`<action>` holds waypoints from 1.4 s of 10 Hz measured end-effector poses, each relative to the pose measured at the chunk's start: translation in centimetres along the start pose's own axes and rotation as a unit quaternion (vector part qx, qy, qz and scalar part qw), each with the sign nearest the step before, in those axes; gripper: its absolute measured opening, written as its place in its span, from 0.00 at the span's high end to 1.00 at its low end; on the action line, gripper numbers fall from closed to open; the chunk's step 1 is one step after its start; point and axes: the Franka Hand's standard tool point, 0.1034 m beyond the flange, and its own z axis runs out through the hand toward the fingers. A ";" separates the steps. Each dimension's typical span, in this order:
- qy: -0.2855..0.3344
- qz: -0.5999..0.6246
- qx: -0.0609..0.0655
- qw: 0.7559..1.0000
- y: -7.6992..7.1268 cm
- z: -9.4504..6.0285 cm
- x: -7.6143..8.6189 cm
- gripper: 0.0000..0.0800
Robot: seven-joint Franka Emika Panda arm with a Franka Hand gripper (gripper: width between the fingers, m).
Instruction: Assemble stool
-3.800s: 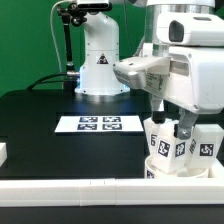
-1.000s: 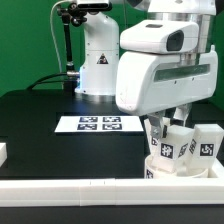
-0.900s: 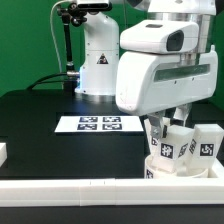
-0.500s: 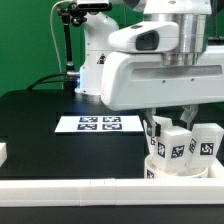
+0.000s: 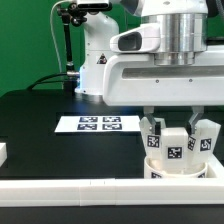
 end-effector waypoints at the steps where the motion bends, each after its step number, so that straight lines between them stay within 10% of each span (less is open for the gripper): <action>1: -0.001 0.027 0.001 1.000 -0.4 0.0 -0.2 0.58; 8: -0.023 0.264 0.028 0.964 -1.9 0.1 -1.0 0.58; 9: -0.023 0.261 0.028 0.965 -2.0 0.1 -1.0 0.34; 14: -0.024 0.160 0.031 0.986 -1.8 -1.8 0.2 0.19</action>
Offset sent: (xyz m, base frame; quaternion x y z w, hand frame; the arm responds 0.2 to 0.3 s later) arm -0.0046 0.0061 -0.0013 0.0103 -0.0046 0.2010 0.9795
